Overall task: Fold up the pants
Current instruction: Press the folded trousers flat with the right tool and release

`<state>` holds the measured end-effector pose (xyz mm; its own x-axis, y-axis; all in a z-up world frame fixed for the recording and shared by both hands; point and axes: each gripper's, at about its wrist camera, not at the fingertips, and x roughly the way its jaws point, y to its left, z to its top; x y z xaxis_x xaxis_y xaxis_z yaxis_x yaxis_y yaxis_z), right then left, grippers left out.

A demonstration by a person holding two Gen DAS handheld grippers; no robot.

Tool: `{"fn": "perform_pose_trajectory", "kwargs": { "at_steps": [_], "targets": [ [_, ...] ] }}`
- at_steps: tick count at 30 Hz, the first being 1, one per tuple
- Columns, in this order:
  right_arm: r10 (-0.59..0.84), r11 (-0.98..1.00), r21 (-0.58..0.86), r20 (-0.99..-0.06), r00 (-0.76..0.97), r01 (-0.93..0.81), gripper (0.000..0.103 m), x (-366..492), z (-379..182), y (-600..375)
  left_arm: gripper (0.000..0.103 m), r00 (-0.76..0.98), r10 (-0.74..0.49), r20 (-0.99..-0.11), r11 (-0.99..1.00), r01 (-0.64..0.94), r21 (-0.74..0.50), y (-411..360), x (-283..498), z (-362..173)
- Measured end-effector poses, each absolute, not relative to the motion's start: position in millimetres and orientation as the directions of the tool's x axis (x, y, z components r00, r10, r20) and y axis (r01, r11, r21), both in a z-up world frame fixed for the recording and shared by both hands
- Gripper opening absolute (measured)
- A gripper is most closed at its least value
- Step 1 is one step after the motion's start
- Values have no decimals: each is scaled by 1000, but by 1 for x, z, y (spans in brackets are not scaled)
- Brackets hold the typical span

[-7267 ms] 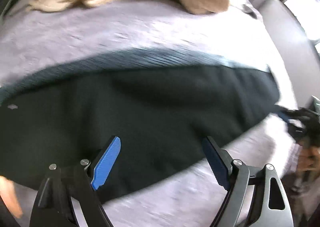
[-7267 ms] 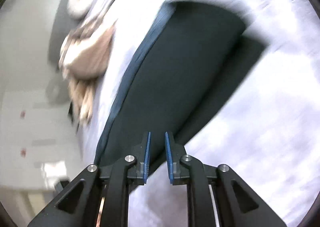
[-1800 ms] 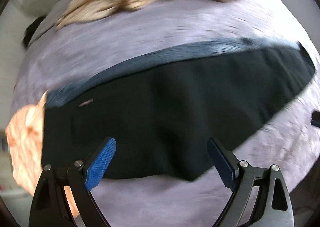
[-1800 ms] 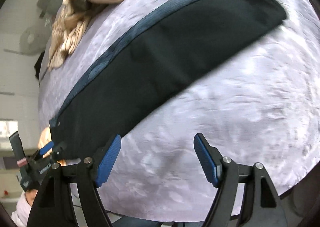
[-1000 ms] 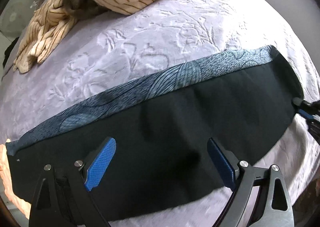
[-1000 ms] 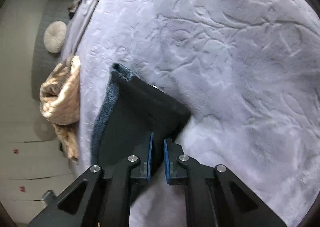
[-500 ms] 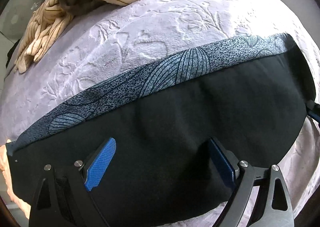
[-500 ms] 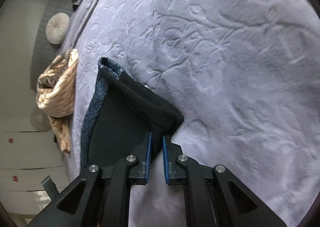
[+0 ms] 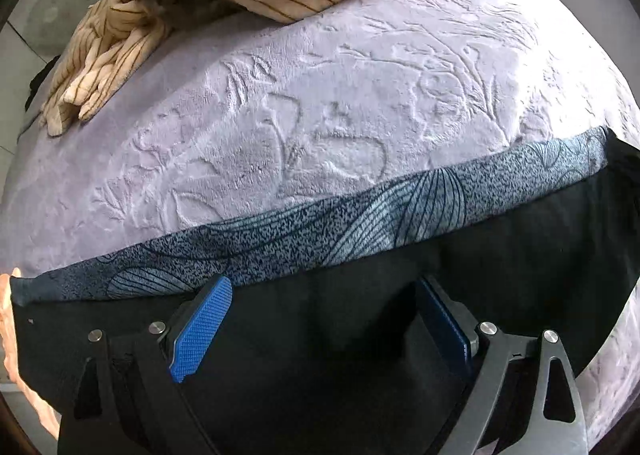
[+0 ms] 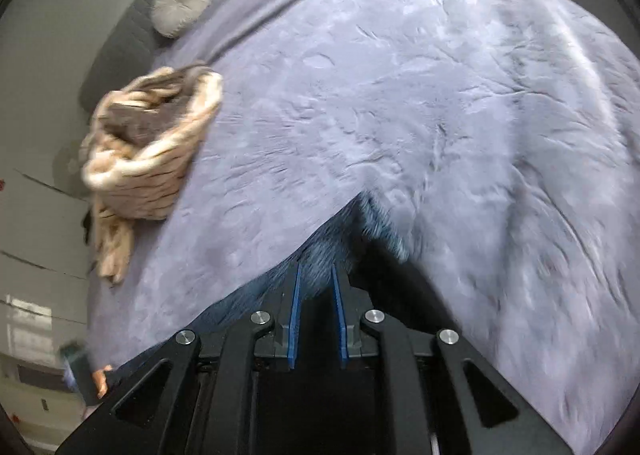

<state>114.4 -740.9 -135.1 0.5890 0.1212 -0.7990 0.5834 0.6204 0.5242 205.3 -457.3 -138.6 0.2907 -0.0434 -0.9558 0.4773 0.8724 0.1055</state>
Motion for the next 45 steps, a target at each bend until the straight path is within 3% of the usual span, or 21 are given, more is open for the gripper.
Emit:
{"fn": "perform_pose_trajectory", "kwargs": {
  "at_steps": [3,6,9,11,13,26,34,40,45],
  "targets": [
    [103,519,552,-798,594,652,13,104,-153,-764,94,293,-52,-955,861,497,106,-457,201,-139],
    [56,469,550,-799,598,691,16,86,-145,-769,94,293,-51,-955,858,502,109,-458,199,-139],
    [106,443,601,-772,627,665,19,66,-136,-770,94,294,-50,-955,859,501,109,-460,192,-138],
    [144,423,638,-748,648,643,31,49,-131,-766,94,293,-50,-955,858,502,109,-460,190,-138],
    [157,409,651,-740,654,639,59,33,-127,-758,94,292,-50,-955,857,503,109,-460,193,-138],
    [293,248,738,-675,677,628,60,-13,-161,-708,94,289,-55,-956,846,521,109,-458,199,-139],
    [303,244,741,-671,677,626,60,-14,-165,-705,94,273,-47,-961,846,522,107,-458,193,-129],
    [305,246,754,-656,690,609,60,-15,-167,-707,94,238,-115,-964,851,525,28,-457,171,-113],
    [304,214,758,-651,696,616,60,-12,-179,-712,94,189,-86,-978,850,527,27,-464,151,-140]
  ]
}}
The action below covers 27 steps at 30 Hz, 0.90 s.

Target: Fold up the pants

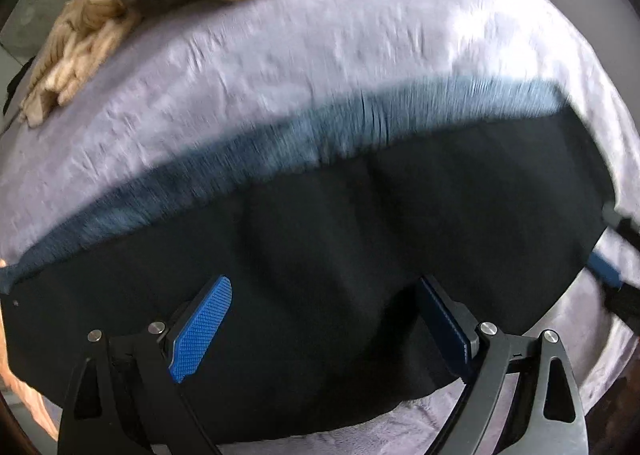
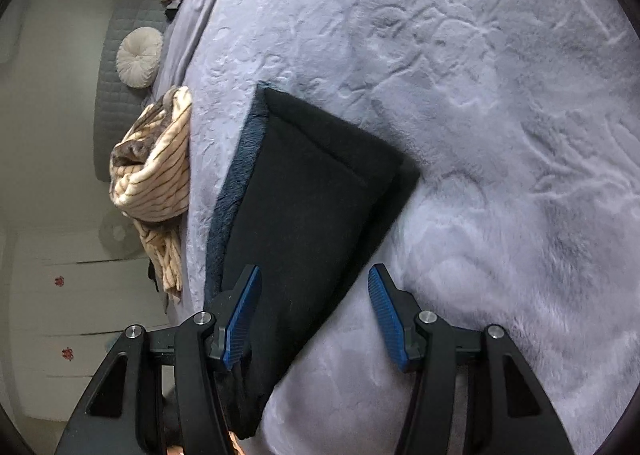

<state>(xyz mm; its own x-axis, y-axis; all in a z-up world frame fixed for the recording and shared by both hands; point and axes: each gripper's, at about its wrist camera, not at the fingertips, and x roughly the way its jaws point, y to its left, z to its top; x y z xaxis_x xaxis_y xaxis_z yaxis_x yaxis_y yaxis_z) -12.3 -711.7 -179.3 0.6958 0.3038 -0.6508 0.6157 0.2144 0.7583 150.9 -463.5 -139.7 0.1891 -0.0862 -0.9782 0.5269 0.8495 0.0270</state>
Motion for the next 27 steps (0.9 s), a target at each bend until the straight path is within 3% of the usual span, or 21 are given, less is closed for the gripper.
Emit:
{"fn": "perform_pose_trajectory", "kwargs": {
  "at_steps": [4,11,15,17,19,20,24,27],
  "targets": [
    [284,239,755,-656,699,611,60,-11,-187,-711,95,212,-102,-972,860,510,21,-462,145,-143],
    [250,249,828,-556,792,503,64,12,-184,-711,95,210,-105,-972,855,519,20,-464,143,-144],
    [262,262,829,-554,790,495,66,29,-188,-710,95,208,-104,-973,852,523,21,-463,143,-142],
    [275,218,836,-547,791,503,59,31,-191,-712,95,207,-106,-972,850,526,19,-463,143,-141],
    [283,183,835,-550,785,519,21,30,-193,-717,95,206,-109,-973,850,526,16,-464,149,-140],
    [293,155,855,-518,804,495,14,27,-193,-718,95,202,-109,-973,849,528,15,-464,150,-139],
    [316,158,896,-443,839,414,14,23,-176,-712,93,211,-105,-972,856,517,19,-463,154,-124],
    [330,210,909,-413,849,360,14,27,-152,-706,93,262,-197,-945,848,529,-30,-462,158,-96]
  ]
}}
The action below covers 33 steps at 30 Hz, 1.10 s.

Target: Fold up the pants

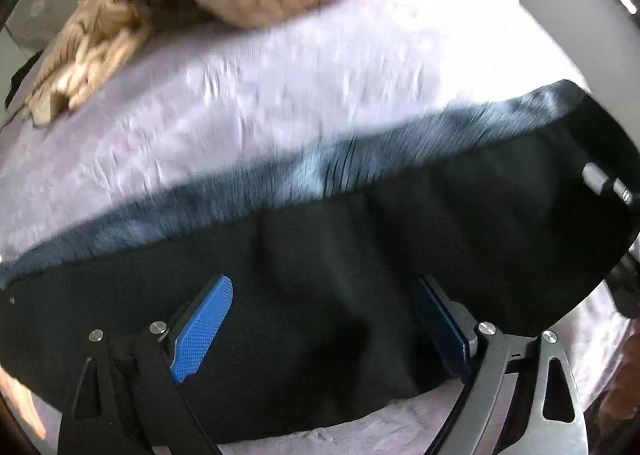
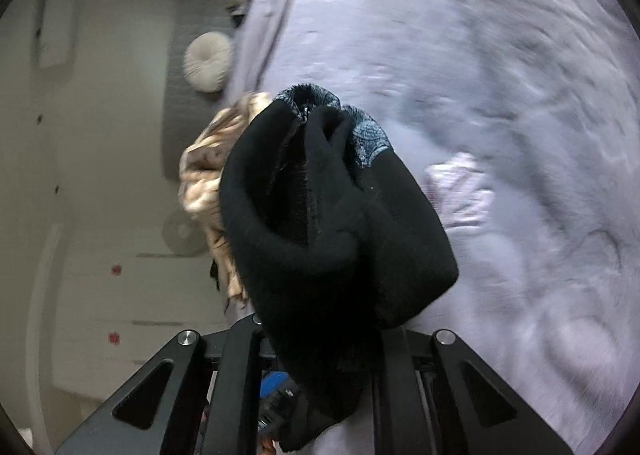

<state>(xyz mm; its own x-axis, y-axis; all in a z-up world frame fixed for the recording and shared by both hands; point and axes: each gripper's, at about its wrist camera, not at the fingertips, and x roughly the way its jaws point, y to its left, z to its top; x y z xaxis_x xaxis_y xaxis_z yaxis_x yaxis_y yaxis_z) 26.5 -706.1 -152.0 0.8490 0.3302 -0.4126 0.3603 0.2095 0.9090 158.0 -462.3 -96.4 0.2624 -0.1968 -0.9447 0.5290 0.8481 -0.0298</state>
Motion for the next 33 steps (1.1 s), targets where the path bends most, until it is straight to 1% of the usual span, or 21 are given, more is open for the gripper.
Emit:
{"fn": "perform_pose_trajectory", "kwargs": {
  "at_steps": [1,3,5,7,11,13,17,20,27,30,33],
  "targets": [
    [336,232,909,-409,848,346,14,28,-144,-703,93,269,-209,-940,839,543,-32,-466,158,-94],
    [344,272,905,-408,846,326,14,31,-130,-697,93,258,-194,-946,823,568,-13,-476,159,-103],
    [348,302,900,-411,842,315,14,36,-119,-689,94,172,-177,-969,816,576,-47,-485,160,-130],
    [365,366,869,-464,807,333,14,46,-113,-675,94,156,-170,-973,826,561,-54,-486,162,-145],
    [365,465,833,-488,793,299,14,58,-88,-650,94,158,-180,-971,817,573,-58,-478,163,-130],
    [346,534,792,-525,777,297,14,65,-70,-637,94,196,-163,-967,822,569,-24,-463,166,-118],
    [315,648,706,-589,745,285,14,78,-46,-603,94,286,-92,-954,836,542,81,-424,178,-93],
    [301,699,661,-619,725,275,15,83,-38,-576,94,310,-66,-948,855,507,107,-392,187,-79],
    [320,787,570,-703,635,235,19,122,-48,-484,94,333,-11,-943,904,407,133,-291,206,-75],
    [303,848,488,-766,566,206,22,140,-69,-431,94,327,26,-945,919,364,151,-255,211,-84],
    [251,915,363,-855,453,178,27,155,-105,-377,94,309,53,-950,935,320,156,-221,219,-88]
  ]
}}
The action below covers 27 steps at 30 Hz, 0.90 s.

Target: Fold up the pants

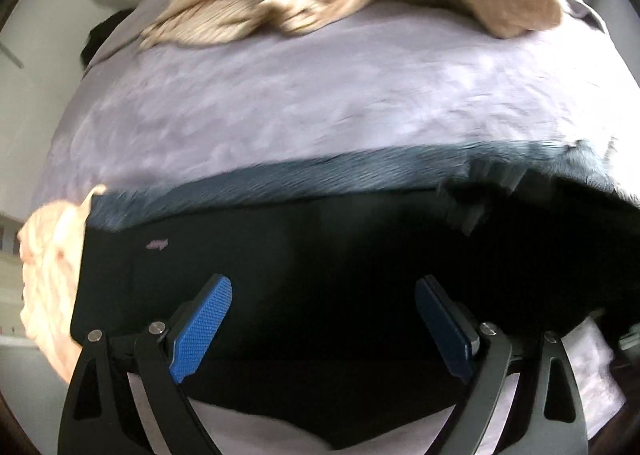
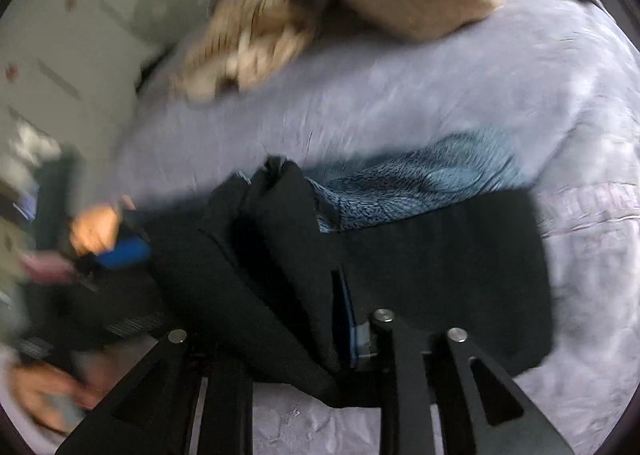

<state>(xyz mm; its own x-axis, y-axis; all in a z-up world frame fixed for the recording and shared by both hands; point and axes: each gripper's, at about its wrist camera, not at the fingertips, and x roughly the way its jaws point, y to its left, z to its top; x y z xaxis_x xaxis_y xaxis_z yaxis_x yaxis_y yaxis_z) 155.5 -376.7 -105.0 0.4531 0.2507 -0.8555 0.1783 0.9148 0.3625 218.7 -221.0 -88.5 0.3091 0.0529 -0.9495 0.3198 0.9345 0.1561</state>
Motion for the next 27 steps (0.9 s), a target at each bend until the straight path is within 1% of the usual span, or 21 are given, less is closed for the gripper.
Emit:
{"fn": "perform_pose_trajectory", "kwargs": {
  "at_steps": [2,3,4,6,9,11,13,15,17,19,21,23,25,27],
  "targets": [
    [179,949,266,-895,408,168,29,162,-118,-357,94,300,56,-952,942,302,150,-200,218,-90],
    [133,966,208,-908,397,152,38,161,-119,-346,94,296,56,-954,945,292,146,-190,219,-91],
    [88,981,148,-917,389,127,56,164,-118,-335,94,293,52,-955,948,287,140,-184,221,-92],
    [57,995,82,-923,381,49,75,163,-110,-312,94,279,23,-960,956,275,103,-169,225,-92],
    [81,992,37,-916,393,-119,75,152,-93,-278,94,260,-30,-965,958,284,47,-156,225,-90],
    [148,983,91,-908,392,-161,75,140,-81,-274,94,244,-71,-967,953,303,6,-153,224,-88],
    [212,977,193,-902,377,-89,75,133,-78,-294,94,210,-129,-969,943,329,-54,-156,223,-89],
    [308,930,359,-878,366,78,75,129,-86,-334,94,171,-187,-967,927,357,-116,-166,218,-89],
    [430,777,555,-813,393,297,75,119,-106,-391,94,129,-247,-960,909,375,-183,-180,213,-89],
    [496,635,655,-752,434,409,75,104,-121,-425,94,66,-323,-944,878,393,-273,-197,210,-93],
    [543,516,721,-693,474,463,75,93,-135,-450,94,10,-372,-928,849,408,-336,-217,207,-101],
    [573,436,759,-648,501,483,75,84,-144,-459,93,-13,-368,-930,844,415,-340,-233,204,-109],
    [596,378,786,-610,522,489,74,82,-153,-462,90,-38,-359,-933,848,405,-343,-244,204,-120],
    [611,333,798,-588,530,503,72,79,-162,-458,90,-60,-351,-935,855,387,-346,-252,204,-130]
  ]
}}
